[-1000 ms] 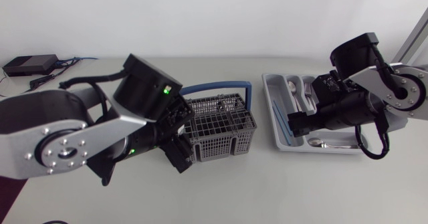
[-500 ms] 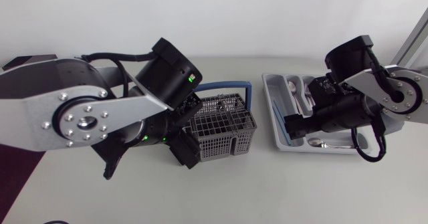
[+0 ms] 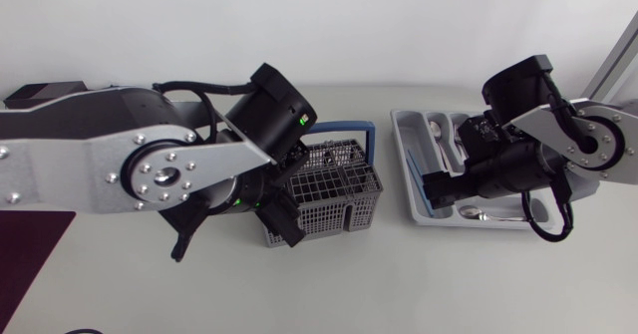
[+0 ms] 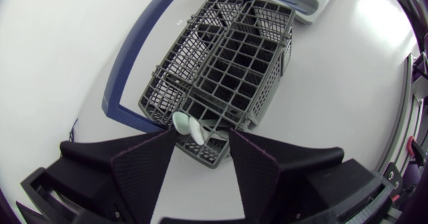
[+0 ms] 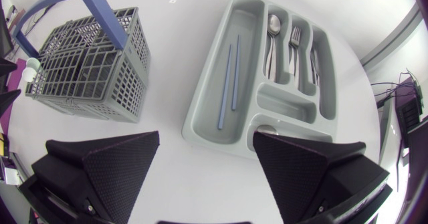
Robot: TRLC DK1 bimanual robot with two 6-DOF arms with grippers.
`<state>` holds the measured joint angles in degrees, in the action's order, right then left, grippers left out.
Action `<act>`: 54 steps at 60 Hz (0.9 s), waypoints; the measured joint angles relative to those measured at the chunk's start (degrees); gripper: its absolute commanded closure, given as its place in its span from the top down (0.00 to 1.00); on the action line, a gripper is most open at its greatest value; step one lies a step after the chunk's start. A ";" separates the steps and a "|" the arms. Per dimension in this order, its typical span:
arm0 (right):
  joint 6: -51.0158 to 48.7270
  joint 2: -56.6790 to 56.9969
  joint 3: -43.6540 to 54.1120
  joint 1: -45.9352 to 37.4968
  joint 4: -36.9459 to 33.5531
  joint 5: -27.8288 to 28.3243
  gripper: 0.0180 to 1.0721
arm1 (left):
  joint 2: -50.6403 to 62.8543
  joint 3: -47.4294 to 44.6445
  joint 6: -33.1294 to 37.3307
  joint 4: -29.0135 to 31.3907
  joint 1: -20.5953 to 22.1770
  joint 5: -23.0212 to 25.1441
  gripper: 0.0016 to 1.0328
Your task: Unload the cutlery basket into the drawer organizer.
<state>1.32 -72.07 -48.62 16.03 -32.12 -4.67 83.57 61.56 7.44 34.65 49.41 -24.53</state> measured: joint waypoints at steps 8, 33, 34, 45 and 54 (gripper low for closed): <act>0.02 -0.35 0.00 0.00 0.20 0.00 0.96 | 1.09 0.00 0.00 0.00 -0.37 0.00 0.56; 0.04 -0.92 0.00 0.00 0.44 0.00 0.96 | 1.95 0.72 0.00 -0.26 -2.14 0.00 0.45; 0.04 -0.92 0.00 0.00 0.44 0.00 0.96 | 2.03 0.76 0.00 -0.28 -2.14 0.00 0.45; 0.22 -0.92 0.00 0.00 0.44 0.00 0.96 | 3.48 0.81 0.00 -0.72 -2.14 0.00 0.39; 0.22 -0.94 0.00 0.15 0.46 0.00 0.96 | 4.13 0.81 0.00 -0.74 -2.14 0.00 0.36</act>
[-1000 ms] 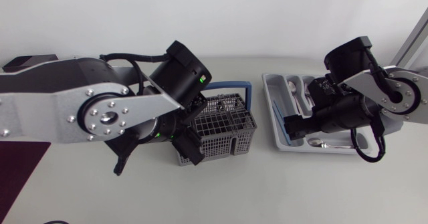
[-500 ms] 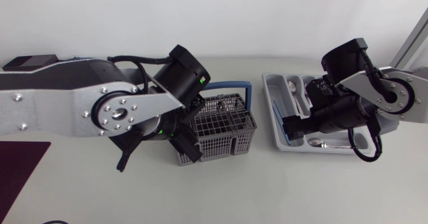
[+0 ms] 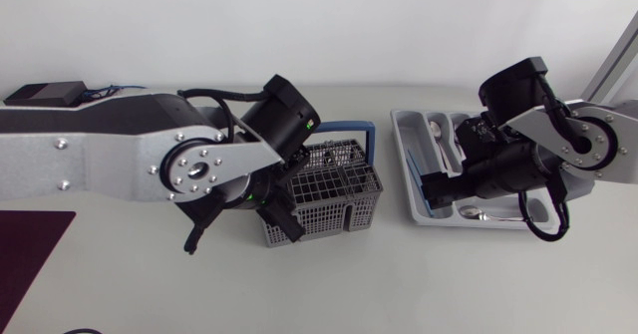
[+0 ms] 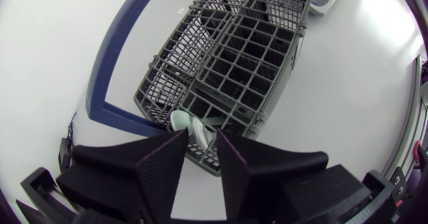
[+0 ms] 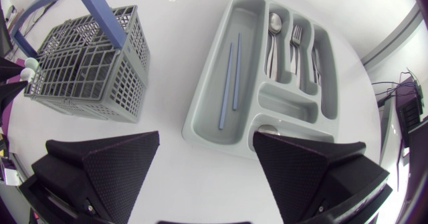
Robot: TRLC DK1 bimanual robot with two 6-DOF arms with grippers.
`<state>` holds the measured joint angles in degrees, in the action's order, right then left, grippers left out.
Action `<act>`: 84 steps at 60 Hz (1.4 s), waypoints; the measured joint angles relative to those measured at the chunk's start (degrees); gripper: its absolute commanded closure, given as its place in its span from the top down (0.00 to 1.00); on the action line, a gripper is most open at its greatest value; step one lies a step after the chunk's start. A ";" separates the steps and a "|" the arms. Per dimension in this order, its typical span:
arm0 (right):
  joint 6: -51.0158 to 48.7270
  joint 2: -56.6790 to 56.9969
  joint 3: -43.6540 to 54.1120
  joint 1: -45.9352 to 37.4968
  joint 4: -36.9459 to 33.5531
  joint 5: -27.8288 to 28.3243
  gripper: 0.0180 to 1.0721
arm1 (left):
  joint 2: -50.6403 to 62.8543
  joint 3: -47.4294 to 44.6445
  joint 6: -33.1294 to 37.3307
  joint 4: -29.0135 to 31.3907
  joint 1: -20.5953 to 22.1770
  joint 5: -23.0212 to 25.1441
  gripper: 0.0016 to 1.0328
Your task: Unload the cutlery basket into the drawer organizer.
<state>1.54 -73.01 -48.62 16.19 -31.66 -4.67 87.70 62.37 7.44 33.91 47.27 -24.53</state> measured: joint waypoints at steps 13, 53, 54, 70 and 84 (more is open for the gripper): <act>-0.02 0.02 0.00 1.90 -0.02 3.06 0.96 | 0.46 0.00 -0.02 -0.52 -0.02 0.00 0.25; -12.55 7.98 5.81 4.15 6.56 27.32 0.96 | 0.96 0.00 -0.20 -1.44 -0.76 -0.26 0.19; -12.66 8.02 5.99 4.33 6.88 27.43 0.96 | 0.94 0.00 -0.20 -1.44 -0.76 -0.26 0.19; -13.66 10.40 8.48 8.94 13.18 28.79 0.96 | -1.84 0.00 -0.17 -1.44 -0.70 -0.57 0.19; -14.80 10.86 10.25 13.53 20.50 28.92 0.96 | -4.48 0.00 -0.17 -1.44 -0.70 -1.09 0.19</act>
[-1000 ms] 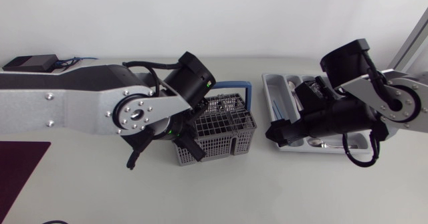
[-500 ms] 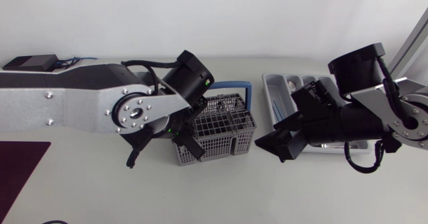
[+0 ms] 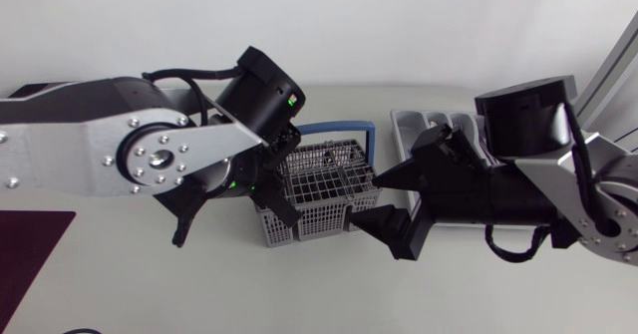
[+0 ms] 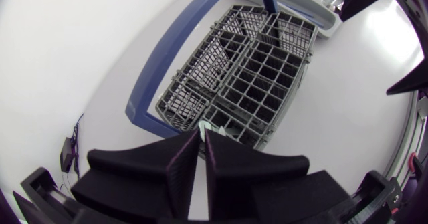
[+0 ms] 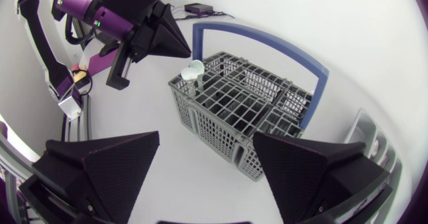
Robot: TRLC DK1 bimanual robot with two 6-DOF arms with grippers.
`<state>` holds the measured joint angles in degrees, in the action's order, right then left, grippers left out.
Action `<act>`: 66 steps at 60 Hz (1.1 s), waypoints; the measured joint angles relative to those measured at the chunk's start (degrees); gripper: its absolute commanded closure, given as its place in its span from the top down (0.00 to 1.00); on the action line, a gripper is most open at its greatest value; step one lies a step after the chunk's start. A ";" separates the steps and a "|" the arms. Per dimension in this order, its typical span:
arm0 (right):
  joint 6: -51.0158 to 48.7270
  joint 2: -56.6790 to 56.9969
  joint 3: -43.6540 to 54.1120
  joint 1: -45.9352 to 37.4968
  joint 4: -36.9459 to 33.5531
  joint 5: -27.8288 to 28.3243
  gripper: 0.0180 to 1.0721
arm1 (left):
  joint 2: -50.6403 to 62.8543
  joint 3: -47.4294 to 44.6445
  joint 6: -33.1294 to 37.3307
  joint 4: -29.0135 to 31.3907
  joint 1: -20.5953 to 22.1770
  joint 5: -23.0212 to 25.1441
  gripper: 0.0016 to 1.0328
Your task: Unload the cutlery basket into the drawer organizer.
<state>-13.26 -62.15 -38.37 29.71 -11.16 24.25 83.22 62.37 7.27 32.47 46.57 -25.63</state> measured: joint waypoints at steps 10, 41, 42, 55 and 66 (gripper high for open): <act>-0.11 -0.04 1.38 0.85 2.43 -0.02 0.96 | -1.18 -0.02 0.02 0.00 0.07 -0.02 0.19; -0.76 -0.50 2.08 1.14 2.60 -0.02 0.96 | -0.28 -1.05 0.02 -0.22 1.40 -1.49 0.58; -0.79 -0.50 2.08 1.29 2.60 -0.02 0.96 | -0.17 -1.05 0.02 -0.20 1.40 -1.51 0.58; -1.81 -0.50 2.36 3.26 3.04 -0.02 0.96 | 1.25 -1.05 0.02 -0.20 1.40 -1.51 0.55; -2.01 -1.09 2.80 3.58 3.74 -0.04 0.96 | 2.36 -1.05 0.02 -0.35 1.40 -1.51 0.39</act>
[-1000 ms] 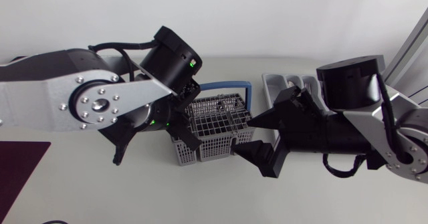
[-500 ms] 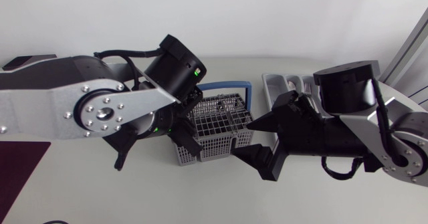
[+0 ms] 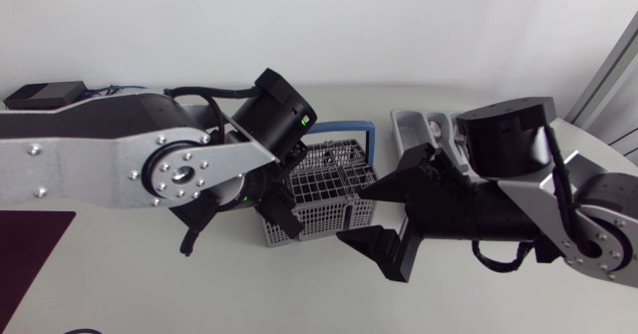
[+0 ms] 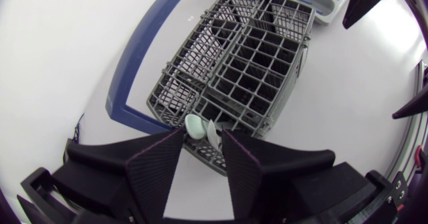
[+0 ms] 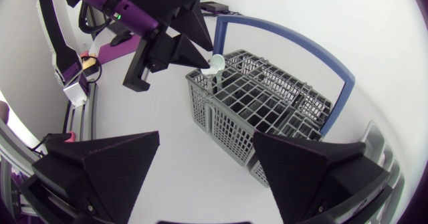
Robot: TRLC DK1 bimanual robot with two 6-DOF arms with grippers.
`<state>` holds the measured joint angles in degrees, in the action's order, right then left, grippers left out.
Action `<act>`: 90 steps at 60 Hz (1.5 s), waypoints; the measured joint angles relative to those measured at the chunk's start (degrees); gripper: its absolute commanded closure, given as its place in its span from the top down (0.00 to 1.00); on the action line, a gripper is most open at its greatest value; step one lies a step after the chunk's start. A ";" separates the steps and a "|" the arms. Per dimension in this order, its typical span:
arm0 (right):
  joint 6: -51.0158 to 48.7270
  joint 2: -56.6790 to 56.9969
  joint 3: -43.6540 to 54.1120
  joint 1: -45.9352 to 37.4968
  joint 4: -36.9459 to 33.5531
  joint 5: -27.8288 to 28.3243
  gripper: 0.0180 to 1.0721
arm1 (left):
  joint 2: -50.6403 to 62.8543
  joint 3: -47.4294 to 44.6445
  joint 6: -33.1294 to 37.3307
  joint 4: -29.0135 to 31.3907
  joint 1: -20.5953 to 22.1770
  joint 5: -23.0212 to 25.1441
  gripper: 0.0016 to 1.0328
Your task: Unload the cutlery basket into the drawer organizer.
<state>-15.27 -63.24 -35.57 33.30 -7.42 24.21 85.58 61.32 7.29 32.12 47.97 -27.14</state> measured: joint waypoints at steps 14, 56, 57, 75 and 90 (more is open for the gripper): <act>-0.02 -0.15 0.46 0.00 0.20 0.00 0.96 | 1.44 0.00 0.00 -0.79 0.13 -0.02 0.36; -0.46 -1.18 1.81 0.00 1.64 0.02 0.96 | 3.37 0.00 -0.02 -1.25 0.04 -0.61 0.14; -0.46 -1.18 1.95 0.00 1.64 0.02 0.96 | 3.37 0.00 -0.02 -1.33 0.04 -0.68 0.14; -0.46 -0.90 2.97 0.00 1.64 0.02 0.96 | 3.30 0.00 0.00 -1.55 0.07 -1.09 0.13; -0.46 -0.50 2.97 0.04 1.64 0.02 0.96 | 1.73 -0.44 0.00 -1.60 0.07 -0.98 0.13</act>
<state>-15.73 -63.75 -32.60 33.34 -5.78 24.23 87.31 60.88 7.29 30.52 48.03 -28.12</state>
